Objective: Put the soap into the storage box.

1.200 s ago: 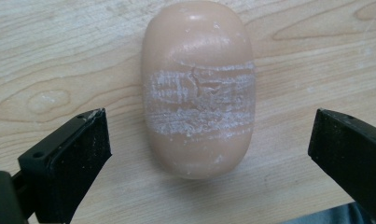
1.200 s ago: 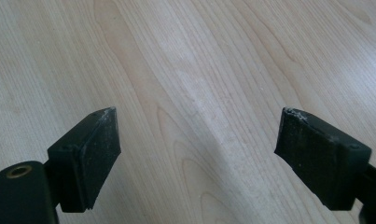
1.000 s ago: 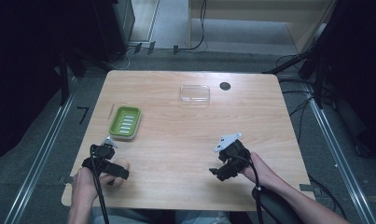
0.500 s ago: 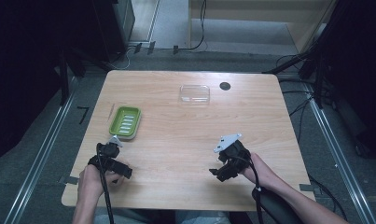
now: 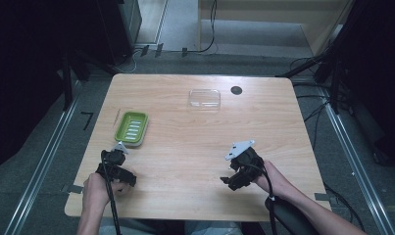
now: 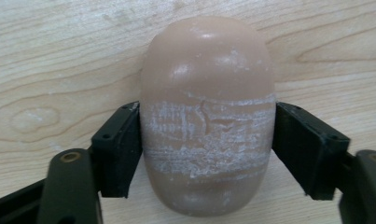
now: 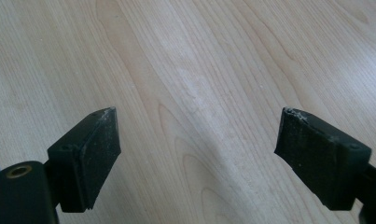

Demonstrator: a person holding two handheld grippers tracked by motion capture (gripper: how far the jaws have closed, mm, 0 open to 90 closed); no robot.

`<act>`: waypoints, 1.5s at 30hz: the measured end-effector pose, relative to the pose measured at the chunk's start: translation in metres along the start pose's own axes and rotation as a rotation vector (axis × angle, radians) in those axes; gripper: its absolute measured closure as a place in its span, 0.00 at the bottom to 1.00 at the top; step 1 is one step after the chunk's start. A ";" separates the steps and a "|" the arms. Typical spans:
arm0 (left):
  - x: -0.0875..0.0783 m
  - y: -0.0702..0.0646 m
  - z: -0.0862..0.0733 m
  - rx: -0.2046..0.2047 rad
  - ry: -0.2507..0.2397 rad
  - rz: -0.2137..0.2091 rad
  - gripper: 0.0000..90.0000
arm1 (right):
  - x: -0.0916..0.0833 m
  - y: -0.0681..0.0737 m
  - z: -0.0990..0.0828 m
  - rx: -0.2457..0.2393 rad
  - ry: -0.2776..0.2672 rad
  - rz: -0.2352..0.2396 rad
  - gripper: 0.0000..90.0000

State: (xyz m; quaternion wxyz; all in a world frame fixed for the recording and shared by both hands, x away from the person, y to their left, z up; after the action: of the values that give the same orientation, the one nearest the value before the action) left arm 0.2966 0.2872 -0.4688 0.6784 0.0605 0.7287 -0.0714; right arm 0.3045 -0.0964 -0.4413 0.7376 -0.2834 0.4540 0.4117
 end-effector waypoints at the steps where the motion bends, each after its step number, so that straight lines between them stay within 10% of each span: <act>1: 0.000 0.000 0.000 -0.002 -0.001 0.003 0.32 | 0.000 0.000 0.000 0.000 -0.001 -0.001 0.16; 45: -0.019 0.000 0.004 0.046 -0.051 0.033 0.37 | 0.000 0.000 0.000 0.000 0.001 -0.005 0.16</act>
State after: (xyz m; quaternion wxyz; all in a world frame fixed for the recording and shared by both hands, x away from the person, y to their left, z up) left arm 0.3023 0.2865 -0.4500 0.6963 0.0861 0.7083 -0.0783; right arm 0.3044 -0.0964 -0.4413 0.7384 -0.2845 0.4537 0.4098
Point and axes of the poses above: each handheld gripper's, and its own axes: x roughly forward along the jaws, z roughly out of its top, y roughly to its left, the point moved 2 cm from there along x, roughly forward along the jaws, and after that the axes turned 8 degrees about y, right-handed, at the moved point
